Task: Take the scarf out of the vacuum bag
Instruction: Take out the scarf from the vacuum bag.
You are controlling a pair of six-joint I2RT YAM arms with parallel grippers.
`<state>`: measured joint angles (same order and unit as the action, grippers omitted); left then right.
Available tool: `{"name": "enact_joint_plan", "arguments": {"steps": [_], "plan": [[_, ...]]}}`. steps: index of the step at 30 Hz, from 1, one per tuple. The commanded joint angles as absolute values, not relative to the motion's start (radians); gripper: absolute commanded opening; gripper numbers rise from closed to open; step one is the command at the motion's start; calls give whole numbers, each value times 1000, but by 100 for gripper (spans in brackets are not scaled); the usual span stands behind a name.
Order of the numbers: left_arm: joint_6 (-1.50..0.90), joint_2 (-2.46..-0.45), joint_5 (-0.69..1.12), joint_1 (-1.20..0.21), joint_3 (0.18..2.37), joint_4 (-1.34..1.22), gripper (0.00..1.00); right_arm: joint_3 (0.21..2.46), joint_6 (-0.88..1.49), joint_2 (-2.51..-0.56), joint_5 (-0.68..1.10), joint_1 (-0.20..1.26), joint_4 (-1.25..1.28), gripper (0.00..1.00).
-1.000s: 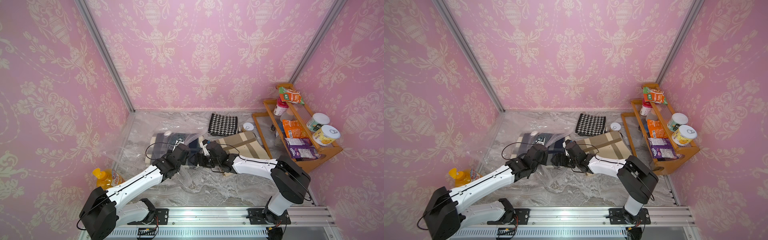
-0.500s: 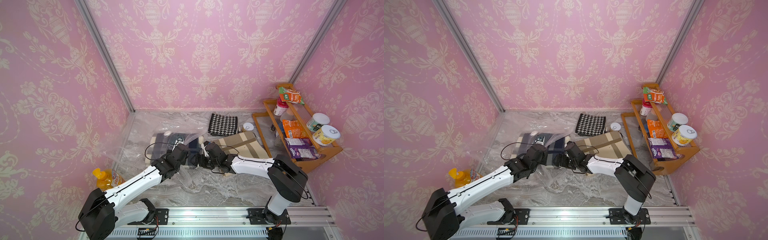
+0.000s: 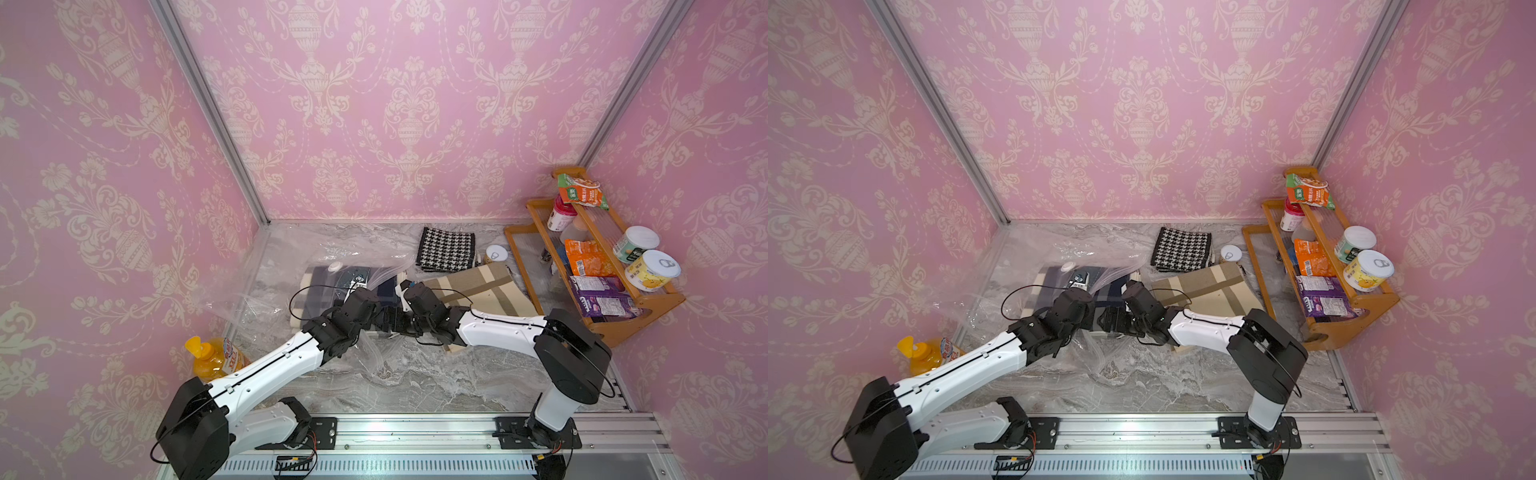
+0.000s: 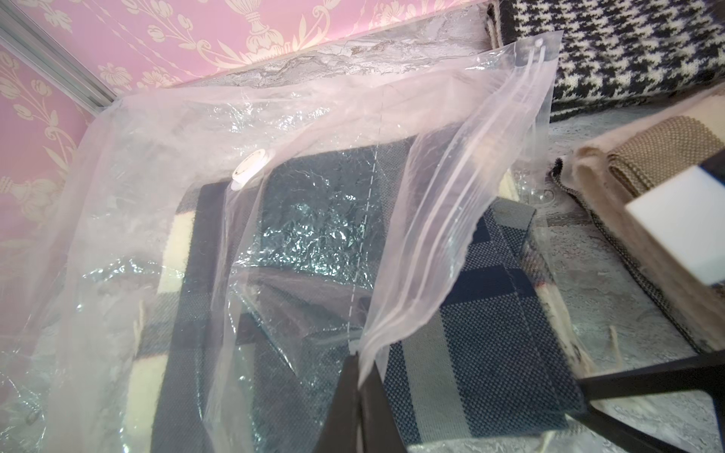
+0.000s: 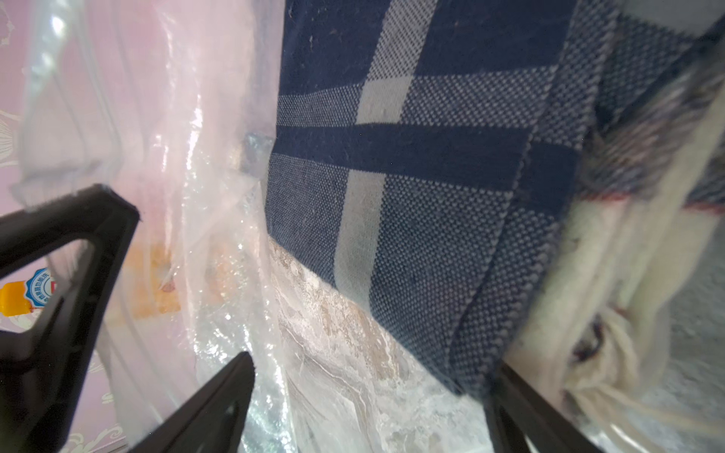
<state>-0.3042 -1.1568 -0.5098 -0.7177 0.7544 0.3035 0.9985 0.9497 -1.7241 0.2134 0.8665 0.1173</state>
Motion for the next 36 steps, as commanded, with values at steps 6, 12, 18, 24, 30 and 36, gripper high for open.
{"name": "enact_joint_plan", "arguments": {"steps": [6, 12, 18, 24, 30, 36], "plan": [[-292, -1121, -517, -725, 738, 338, 0, 992, 1031, -1774, 201, 867, 152, 90], [-292, -1111, -520, -725, 739, 345, 0, 934, 1094, -1804, 195, 845, 242, 87], [-291, -1100, -523, -724, 706, 347, 0, 902, 1154, -1815, 208, 826, 328, 78], [-294, -1101, -523, -725, 706, 348, 0, 908, 1195, -1801, 256, 816, 395, 62], [-294, -1108, -525, -724, 707, 346, 0, 940, 1179, -1723, 274, 832, 348, 60], [-296, -1109, -526, -725, 700, 339, 0, 941, 1179, -1712, 287, 831, 360, 59]]}}
